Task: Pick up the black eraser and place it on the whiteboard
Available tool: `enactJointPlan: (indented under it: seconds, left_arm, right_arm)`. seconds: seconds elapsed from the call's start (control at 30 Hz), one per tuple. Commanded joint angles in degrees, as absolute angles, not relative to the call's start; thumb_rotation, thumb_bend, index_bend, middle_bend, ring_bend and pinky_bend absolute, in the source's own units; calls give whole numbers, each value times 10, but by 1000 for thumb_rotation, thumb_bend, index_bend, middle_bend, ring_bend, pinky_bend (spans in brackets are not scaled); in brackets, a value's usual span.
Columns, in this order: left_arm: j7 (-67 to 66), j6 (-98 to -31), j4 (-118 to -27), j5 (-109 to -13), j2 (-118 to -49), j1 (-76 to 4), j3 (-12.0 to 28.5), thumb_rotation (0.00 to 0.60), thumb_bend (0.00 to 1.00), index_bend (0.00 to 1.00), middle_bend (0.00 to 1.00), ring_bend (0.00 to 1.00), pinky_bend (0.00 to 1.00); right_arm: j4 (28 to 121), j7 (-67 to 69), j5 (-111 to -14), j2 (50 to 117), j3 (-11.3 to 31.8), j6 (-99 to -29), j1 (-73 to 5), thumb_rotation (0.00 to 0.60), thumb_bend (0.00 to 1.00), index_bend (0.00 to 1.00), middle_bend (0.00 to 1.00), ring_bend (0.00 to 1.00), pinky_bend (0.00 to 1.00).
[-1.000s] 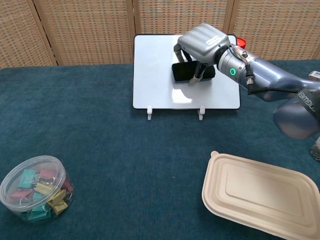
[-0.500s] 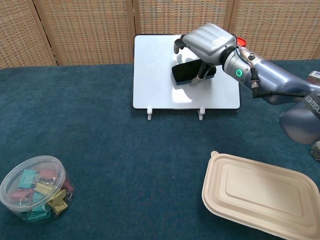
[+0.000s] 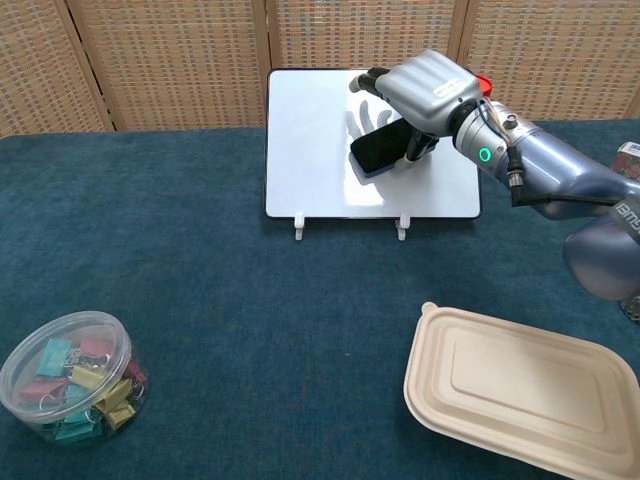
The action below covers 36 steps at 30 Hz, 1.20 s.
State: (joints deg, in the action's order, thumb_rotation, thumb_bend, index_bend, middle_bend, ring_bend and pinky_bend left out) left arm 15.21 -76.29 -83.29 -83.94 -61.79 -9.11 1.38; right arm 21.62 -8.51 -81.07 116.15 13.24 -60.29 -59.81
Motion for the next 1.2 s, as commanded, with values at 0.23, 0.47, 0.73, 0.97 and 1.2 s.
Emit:
enactJointPlan:
  seconds: [0.23, 0.47, 0.73, 0.97, 1.2]
  left_arm:
    - [152, -769, -835, -843, -617, -89, 13, 600, 0, 0, 0, 0, 0]
    - [151, -769, -836, -844, -617, -89, 12, 600, 0, 0, 0, 0, 0]
    - [151, -772, -837, -848, -616, -88, 11, 600, 0, 0, 0, 0, 0]
    - [155, -779, -839, -853, -614, -86, 10, 600, 0, 0, 0, 0, 0]
    - [165, -784, -840, -861, -610, -84, 7, 600, 0, 0, 0, 0, 0]
  right_arm:
    - [237, -110, -793, 1155, 141, -590, -593, 600, 0, 86, 82, 142, 444]
    - [257, -125, -787, 1149, 143, -596, -585, 600, 0, 68, 0, 0, 239]
    - [273, -140, -786, 1143, 143, -611, -575, 600, 0, 66, 0, 0, 181]
    - [315, -155, -788, 1122, 142, -657, -548, 600, 0, 51, 0, 0, 179]
    - [493, -156, -812, 1021, 117, -752, -467, 600, 0, 47, 0, 0, 152]
